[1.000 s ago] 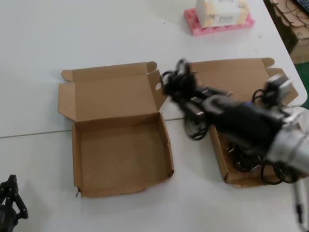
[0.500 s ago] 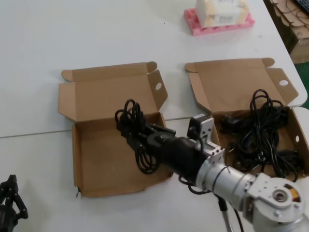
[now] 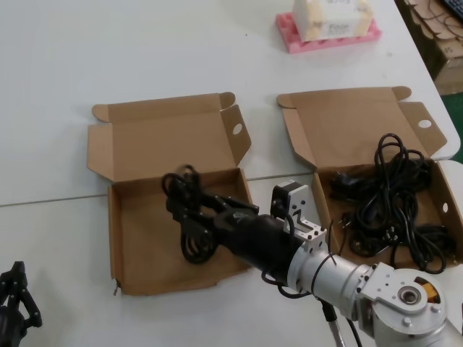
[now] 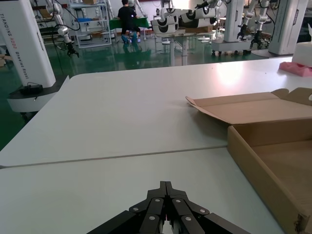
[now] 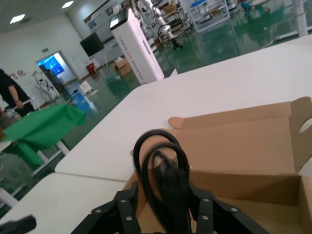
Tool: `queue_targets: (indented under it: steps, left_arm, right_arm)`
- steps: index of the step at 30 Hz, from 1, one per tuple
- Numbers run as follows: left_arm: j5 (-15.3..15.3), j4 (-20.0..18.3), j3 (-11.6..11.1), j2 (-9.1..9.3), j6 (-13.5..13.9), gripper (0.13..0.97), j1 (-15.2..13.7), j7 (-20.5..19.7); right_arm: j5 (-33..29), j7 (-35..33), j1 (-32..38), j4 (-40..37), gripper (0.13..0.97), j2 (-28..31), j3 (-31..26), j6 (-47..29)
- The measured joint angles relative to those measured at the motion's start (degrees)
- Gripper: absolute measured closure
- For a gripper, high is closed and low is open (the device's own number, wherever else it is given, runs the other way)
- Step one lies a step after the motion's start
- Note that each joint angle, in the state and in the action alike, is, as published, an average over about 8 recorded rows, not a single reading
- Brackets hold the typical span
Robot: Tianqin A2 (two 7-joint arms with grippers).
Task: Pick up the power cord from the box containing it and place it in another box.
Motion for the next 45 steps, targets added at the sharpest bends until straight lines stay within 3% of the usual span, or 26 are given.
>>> queue_targets:
  steps: [4,7,13,20,27,39,45]
  left_arm:
    - [0.0,0.0,0.0,0.00,0.0,0.934,0.0,0.0]
    - [0.0,0.0,0.0,0.00,0.0,0.934,0.0,0.0]
    - [0.0,0.0,0.0,0.00,0.0,0.934,0.0,0.0]
    - [0.0,0.0,0.0,0.00,0.0,0.934,0.0,0.0]
    - [0.0,0.0,0.0,0.00,0.0,0.933,0.0,0.0]
    - [0.0,0.0,0.0,0.00,0.0,0.891,0.0,0.0]
    - [0.0,0.0,0.0,0.00,0.0,0.868,0.0,0.0]
  right_arm:
    - [-0.2,0.0,0.6,-0.4,0.737,0.6,-1.0,0.5]
    - [-0.1,0.0,1.5,-0.6,0.686,0.8,-0.4,0.2]
    - [2.6,0.0,4.6,0.2,0.601,-0.6,6.1,-3.2]
    - [10.5,0.0,11.3,3.1,0.430,-2.8,13.6,-4.4]
    - [15.4,0.0,15.4,4.6,0.307,-4.5,16.1,-5.3]
    - [15.6,0.0,12.3,6.1,0.155,-3.8,16.1,-2.9]
    - [15.3,0.0,8.6,7.5,0.149,-2.8,15.9,-0.2]
